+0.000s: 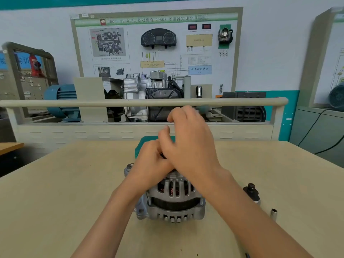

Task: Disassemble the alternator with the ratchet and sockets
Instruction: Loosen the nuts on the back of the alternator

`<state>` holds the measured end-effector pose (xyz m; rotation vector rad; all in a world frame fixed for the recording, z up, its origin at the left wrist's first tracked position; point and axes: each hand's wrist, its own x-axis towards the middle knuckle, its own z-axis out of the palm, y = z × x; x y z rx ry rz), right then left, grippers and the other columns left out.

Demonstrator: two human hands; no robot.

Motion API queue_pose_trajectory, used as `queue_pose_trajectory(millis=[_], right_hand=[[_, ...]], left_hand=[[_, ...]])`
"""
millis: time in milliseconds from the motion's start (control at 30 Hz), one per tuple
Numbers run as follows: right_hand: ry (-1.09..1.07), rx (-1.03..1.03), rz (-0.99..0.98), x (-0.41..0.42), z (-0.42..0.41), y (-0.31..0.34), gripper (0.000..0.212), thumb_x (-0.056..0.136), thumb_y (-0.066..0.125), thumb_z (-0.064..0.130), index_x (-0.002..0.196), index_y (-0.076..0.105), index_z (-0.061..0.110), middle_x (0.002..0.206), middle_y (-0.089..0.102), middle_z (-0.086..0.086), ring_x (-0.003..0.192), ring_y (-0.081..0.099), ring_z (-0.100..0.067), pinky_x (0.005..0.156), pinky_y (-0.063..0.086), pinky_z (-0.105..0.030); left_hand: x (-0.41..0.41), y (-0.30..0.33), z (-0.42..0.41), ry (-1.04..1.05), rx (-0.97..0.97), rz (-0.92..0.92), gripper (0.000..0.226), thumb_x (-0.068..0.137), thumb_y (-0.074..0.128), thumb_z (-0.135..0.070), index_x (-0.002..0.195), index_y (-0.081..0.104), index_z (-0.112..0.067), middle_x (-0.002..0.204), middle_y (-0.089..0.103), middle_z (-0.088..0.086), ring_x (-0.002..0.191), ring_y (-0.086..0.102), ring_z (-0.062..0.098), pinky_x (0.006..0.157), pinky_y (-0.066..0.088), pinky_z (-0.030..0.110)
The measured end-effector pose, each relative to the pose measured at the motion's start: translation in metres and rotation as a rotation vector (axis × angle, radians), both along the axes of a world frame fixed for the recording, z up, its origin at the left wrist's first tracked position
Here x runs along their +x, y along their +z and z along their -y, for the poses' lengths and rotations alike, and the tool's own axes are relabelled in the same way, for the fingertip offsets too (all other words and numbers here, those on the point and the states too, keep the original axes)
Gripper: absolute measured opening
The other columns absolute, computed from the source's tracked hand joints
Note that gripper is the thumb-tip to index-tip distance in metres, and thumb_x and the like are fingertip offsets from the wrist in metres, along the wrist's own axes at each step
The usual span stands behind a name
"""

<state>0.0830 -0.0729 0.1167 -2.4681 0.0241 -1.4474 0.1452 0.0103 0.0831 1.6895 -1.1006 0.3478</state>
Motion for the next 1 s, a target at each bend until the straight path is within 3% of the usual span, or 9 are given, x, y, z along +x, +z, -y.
queue_pose_trajectory(millis=[67,167,300,467,600,700,800,900,1000], right_hand=[[-0.342,-0.135,-0.003,-0.002,-0.011,-0.003,0.026,0.081,0.05,0.03,0.095,0.054,0.008,0.091,0.052,-0.007,0.09,0.049,-0.026,0.096,0.037,-0.038],[-0.37,-0.111,-0.037,-0.005,-0.017,-0.003,0.033,0.082,0.048,0.037,0.098,0.05,0.008,0.096,0.05,-0.008,0.095,0.046,-0.028,0.108,0.028,-0.042],[0.027,0.061,0.06,-0.003,-0.008,0.001,0.025,0.081,0.048,0.032,0.086,0.05,0.007,0.086,0.044,-0.001,0.092,0.043,-0.02,0.111,0.021,-0.039],[0.637,0.597,0.042,0.003,0.007,0.011,0.023,0.077,0.045,0.022,0.06,0.044,0.007,0.066,0.048,-0.001,0.073,0.049,-0.016,0.073,0.039,-0.021],[1.0,0.872,-0.042,0.009,0.018,0.015,0.031,0.081,0.039,0.017,0.05,0.04,0.013,0.06,0.057,0.004,0.089,0.064,-0.014,0.092,0.043,-0.027],[0.878,0.748,0.041,0.009,0.011,0.01,0.026,0.079,0.041,0.018,0.054,0.046,0.014,0.066,0.057,0.002,0.087,0.063,-0.014,0.082,0.044,-0.014],[0.465,0.38,0.108,0.003,0.002,0.001,0.013,0.084,0.047,0.016,0.074,0.054,0.012,0.082,0.054,0.001,0.085,0.054,-0.016,0.076,0.042,-0.016],[-0.238,-0.06,0.104,0.003,-0.009,-0.007,0.021,0.079,0.049,0.023,0.09,0.055,0.006,0.09,0.055,-0.009,0.09,0.051,-0.026,0.098,0.04,-0.037],[-0.358,-0.087,0.103,0.004,-0.02,-0.006,0.029,0.077,0.042,0.026,0.092,0.055,0.005,0.092,0.055,-0.01,0.093,0.051,-0.029,0.113,0.024,-0.041]], left_hand=[[0.0,0.0,0.0,0.041,-0.003,0.003,0.009,0.08,0.058,0.0,0.08,0.059,0.008,0.069,0.063,0.022,0.055,0.051,0.016,0.053,0.042,0.04],[0.001,0.001,0.001,0.054,0.013,0.018,0.022,0.081,0.057,0.003,0.061,0.053,-0.005,0.054,0.055,0.007,0.048,0.042,0.007,0.046,0.036,0.032],[-0.001,0.002,0.001,-0.015,0.044,-0.013,0.02,0.074,0.053,-0.015,0.057,0.051,-0.005,0.051,0.05,0.01,0.054,0.043,0.009,0.049,0.036,0.034],[-0.004,0.001,0.0,-0.062,0.069,0.044,0.029,0.079,0.057,-0.035,0.067,0.064,-0.009,0.063,0.061,0.01,0.066,0.055,0.023,0.065,0.045,0.035],[-0.005,0.003,-0.001,-0.073,0.06,0.081,0.043,0.084,0.054,-0.033,0.065,0.056,0.005,0.063,0.051,0.019,0.067,0.047,0.027,0.066,0.038,0.033],[-0.007,0.002,-0.001,-0.082,0.053,0.076,0.038,0.083,0.055,-0.029,0.069,0.064,0.005,0.065,0.059,0.019,0.068,0.053,0.03,0.068,0.043,0.031],[-0.005,0.001,-0.002,-0.062,0.006,0.041,0.025,0.081,0.061,-0.011,0.059,0.066,-0.022,0.057,0.064,-0.002,0.054,0.054,0.005,0.056,0.04,0.017],[-0.002,0.0,-0.001,0.009,-0.003,0.035,0.021,0.081,0.058,0.003,0.072,0.06,-0.016,0.064,0.063,0.003,0.057,0.05,-0.001,0.052,0.041,0.019],[0.0,0.0,-0.001,0.049,-0.021,0.056,0.038,0.082,0.06,0.001,0.075,0.05,-0.035,0.067,0.06,-0.015,0.065,0.056,-0.007,0.056,0.043,0.012]])
